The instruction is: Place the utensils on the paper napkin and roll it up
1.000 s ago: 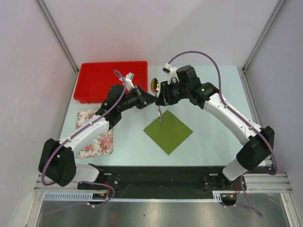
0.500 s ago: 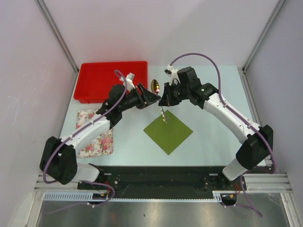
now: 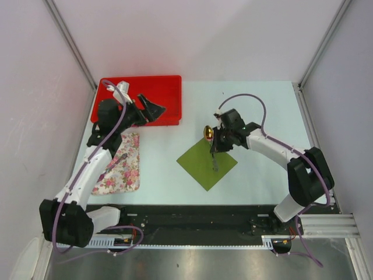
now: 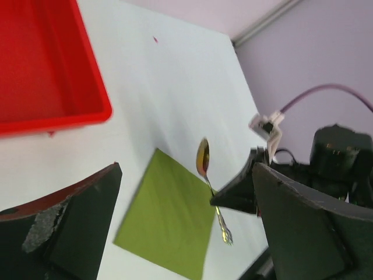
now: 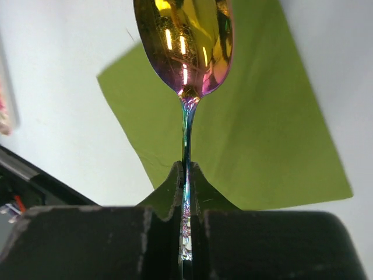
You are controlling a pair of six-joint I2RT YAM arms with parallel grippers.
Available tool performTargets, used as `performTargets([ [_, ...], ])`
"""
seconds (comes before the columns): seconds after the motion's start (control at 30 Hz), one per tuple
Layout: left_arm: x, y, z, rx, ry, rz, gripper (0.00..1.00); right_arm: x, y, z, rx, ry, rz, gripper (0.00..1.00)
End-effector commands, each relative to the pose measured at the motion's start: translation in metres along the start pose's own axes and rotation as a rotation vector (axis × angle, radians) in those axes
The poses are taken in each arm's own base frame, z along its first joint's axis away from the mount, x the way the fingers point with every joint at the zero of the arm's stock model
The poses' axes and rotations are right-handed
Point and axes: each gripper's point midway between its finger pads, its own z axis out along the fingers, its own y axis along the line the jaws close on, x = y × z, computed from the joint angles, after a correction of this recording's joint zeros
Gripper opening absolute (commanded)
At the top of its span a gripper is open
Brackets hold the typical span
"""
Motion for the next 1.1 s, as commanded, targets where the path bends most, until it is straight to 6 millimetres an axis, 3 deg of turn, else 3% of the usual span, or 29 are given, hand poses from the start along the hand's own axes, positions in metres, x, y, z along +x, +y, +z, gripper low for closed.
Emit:
performTargets([
  [0.0, -0.024, 0.008, -0.024, -0.12, -0.046, 0.144, 1.0, -0.021, 0.021, -0.004, 0.01, -0.155, -0.023, 0.0],
  [0.1, -0.028, 0.024, -0.027, -0.223, -0.023, 0.212, 1.0, -0.018, 0.014, 0.008, 0.034, -0.129, -0.004, 0.0],
  [0.23, -0.049, 0.02, -0.04, -0.232, -0.103, 0.293, 1.0, -0.012, 0.016, 0.026, 0.057, -0.09, 0.006, 0.0],
  [0.43, -0.072, 0.031, -0.052, -0.275, -0.145, 0.299, 1.0, -0.003, 0.007, 0.047, 0.108, -0.04, 0.027, 0.0],
  [0.7, -0.068, 0.036, -0.053, -0.225, -0.142, 0.22, 1.0, 0.0, -0.01, 0.066, 0.192, -0.006, 0.076, 0.0],
  [0.83, -0.075, 0.048, -0.056, -0.252, -0.162, 0.18, 1.0, 0.002, -0.018, 0.069, 0.222, 0.001, 0.102, 0.0],
  [1.07, -0.077, 0.05, -0.05, -0.233, -0.159, 0.146, 1.0, 0.003, -0.023, 0.073, 0.233, 0.013, 0.105, 0.0],
])
